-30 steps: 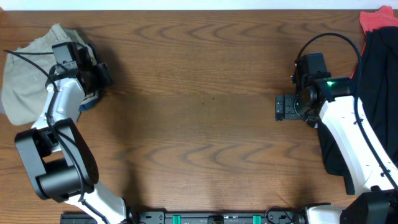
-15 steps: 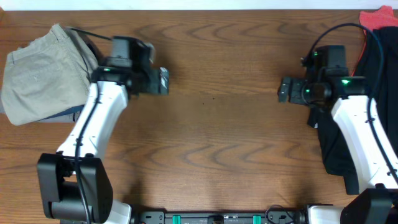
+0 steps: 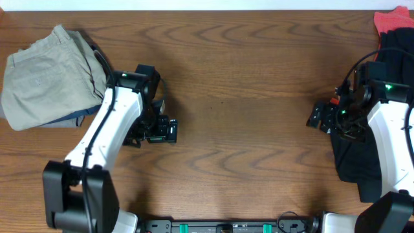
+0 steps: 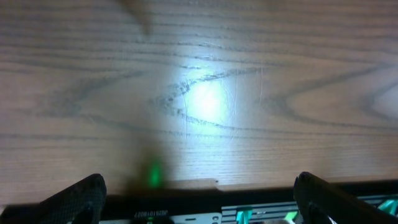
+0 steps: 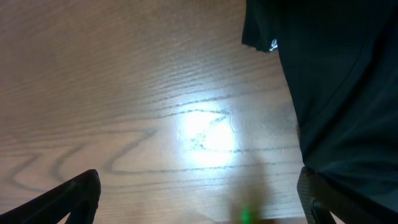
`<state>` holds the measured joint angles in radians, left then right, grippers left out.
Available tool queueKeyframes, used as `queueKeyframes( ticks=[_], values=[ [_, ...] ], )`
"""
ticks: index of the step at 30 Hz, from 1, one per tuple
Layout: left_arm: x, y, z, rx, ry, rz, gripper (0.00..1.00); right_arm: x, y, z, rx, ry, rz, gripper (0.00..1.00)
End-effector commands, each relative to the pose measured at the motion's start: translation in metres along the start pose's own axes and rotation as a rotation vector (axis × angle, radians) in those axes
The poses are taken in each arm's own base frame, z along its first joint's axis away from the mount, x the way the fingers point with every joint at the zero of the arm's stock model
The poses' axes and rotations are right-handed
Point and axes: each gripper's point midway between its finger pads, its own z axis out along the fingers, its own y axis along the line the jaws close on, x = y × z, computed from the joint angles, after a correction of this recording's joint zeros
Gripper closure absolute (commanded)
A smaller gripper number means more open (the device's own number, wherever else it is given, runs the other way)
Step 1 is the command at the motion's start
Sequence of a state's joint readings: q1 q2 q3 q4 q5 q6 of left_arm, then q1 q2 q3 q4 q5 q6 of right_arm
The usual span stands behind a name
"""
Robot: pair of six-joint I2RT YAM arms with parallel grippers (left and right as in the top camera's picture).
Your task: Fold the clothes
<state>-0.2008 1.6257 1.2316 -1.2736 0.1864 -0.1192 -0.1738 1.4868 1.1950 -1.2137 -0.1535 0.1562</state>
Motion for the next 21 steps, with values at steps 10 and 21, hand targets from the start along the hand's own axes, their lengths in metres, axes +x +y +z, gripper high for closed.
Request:
queueKeyframes(
  ticks=[10, 21],
  values=[
    [0.027, 0.004, -0.094, 0.063, -0.853, 0.035, 0.02, 0.016, 0.007, -0.057, -0.088, -0.653, -0.128, 0.01],
    [0.075, 0.008, -0.170, 0.191, -1.319, 0.053, 0.02, 0.057, 0.001, -0.060, -0.107, -0.779, -0.146, 0.01]
  ],
)
